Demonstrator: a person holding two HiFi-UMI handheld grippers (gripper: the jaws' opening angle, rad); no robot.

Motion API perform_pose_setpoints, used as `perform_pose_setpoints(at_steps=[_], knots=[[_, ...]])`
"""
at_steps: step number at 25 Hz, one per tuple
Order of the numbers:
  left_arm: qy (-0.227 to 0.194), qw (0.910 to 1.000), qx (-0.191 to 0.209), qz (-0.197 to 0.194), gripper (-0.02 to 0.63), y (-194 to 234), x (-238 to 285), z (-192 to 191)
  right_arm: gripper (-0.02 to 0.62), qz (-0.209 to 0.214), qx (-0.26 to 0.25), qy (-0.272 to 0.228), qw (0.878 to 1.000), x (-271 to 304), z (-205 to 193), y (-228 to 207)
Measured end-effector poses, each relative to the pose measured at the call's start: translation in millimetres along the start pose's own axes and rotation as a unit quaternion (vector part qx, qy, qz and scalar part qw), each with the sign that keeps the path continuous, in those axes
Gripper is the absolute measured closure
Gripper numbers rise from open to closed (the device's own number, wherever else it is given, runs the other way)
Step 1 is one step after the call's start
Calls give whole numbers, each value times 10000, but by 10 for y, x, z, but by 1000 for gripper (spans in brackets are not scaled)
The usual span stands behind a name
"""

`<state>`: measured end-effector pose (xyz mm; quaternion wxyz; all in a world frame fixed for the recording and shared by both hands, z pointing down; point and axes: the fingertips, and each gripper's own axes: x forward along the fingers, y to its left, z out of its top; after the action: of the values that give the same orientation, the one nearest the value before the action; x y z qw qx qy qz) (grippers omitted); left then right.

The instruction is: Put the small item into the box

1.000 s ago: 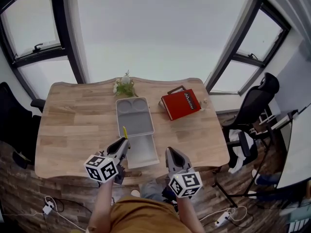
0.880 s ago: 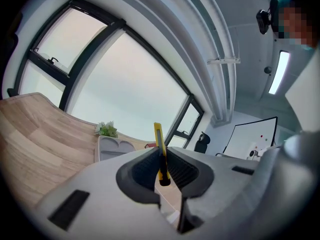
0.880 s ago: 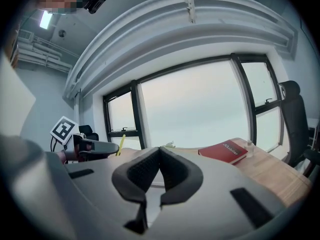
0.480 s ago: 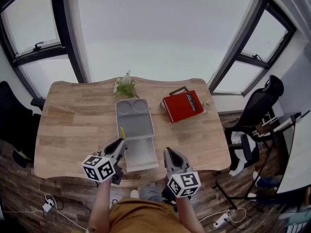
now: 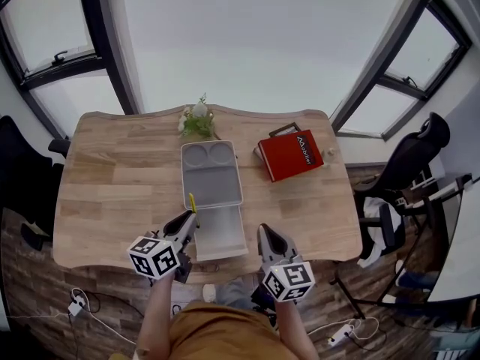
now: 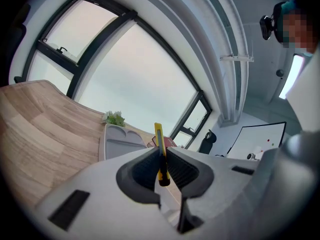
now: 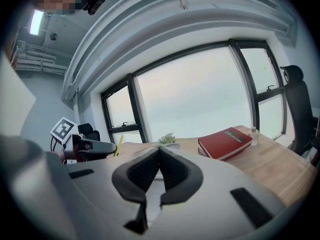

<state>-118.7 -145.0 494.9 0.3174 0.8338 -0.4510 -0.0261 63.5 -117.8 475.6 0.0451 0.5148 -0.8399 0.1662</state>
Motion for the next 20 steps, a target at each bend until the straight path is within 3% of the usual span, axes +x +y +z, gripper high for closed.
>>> perform_pose_setpoints(at_steps=[9, 20], knots=[[343, 9994, -6, 102, 561, 131, 48, -236, 592, 79, 66, 293, 9995, 104, -246, 9], [1122, 9935, 149, 75, 563, 207, 224, -660, 591, 89, 132, 687, 9975, 195, -499, -101]])
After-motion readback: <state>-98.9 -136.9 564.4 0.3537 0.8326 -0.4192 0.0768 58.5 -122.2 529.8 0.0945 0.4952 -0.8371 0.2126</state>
